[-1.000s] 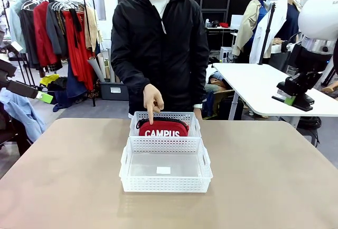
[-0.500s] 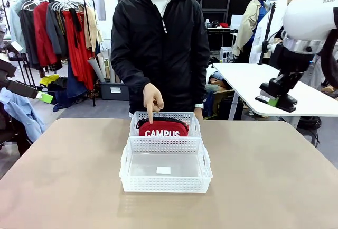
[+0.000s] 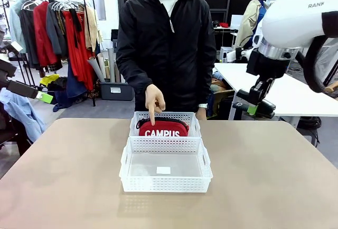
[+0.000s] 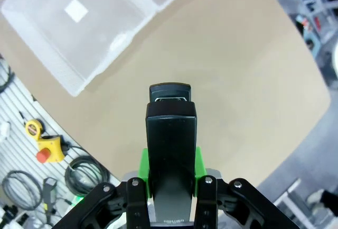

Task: Distribute items into two baskets.
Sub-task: Place the picked Stapler into the Organizing basket as instructed by the person.

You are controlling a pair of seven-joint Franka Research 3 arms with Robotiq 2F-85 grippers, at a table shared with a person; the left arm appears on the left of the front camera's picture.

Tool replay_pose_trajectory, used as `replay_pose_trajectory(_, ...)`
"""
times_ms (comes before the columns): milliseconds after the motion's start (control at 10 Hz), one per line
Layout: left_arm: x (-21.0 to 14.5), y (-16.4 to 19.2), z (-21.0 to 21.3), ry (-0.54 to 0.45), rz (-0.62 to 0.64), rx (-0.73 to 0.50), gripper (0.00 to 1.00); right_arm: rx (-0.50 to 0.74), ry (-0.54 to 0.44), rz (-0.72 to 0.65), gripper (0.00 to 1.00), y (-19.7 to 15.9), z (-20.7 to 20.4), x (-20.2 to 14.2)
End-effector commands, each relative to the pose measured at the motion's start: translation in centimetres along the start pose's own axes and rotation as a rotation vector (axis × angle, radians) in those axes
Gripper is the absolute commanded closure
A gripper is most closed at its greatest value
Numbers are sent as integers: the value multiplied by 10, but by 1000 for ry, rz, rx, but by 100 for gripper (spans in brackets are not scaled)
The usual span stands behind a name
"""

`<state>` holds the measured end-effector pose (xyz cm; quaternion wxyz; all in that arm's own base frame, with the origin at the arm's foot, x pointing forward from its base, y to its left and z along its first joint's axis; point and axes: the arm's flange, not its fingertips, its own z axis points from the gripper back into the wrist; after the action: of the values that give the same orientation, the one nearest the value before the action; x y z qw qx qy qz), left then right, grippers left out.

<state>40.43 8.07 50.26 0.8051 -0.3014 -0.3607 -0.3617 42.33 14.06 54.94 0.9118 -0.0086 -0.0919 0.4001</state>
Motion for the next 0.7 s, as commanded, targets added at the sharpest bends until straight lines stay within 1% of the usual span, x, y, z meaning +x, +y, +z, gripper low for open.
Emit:
replay_pose_trajectory(0, -1, -3, -1, -26, 8, -4, 0, 50, -81, 140, 100, 5, -3, -6)
replay_pose_trajectory(200, -1, -3, -1, -26, 8, -4, 0, 76, -133, 241, 100, 12, -10, 2)
replay_pose_trajectory(300, -1, -3, -1, -26, 8, -4, 0, 110, -151, 307, 100, 18, -19, 12)
replay_pose_trajectory(400, -1, -3, -1, -26, 8, -4, 0, 124, -155, 351, 100, 25, -25, 22)
replay_pose_trajectory(600, -1, -3, -1, -26, 8, -4, 0, 124, -147, 447, 100, 42, -38, 51)
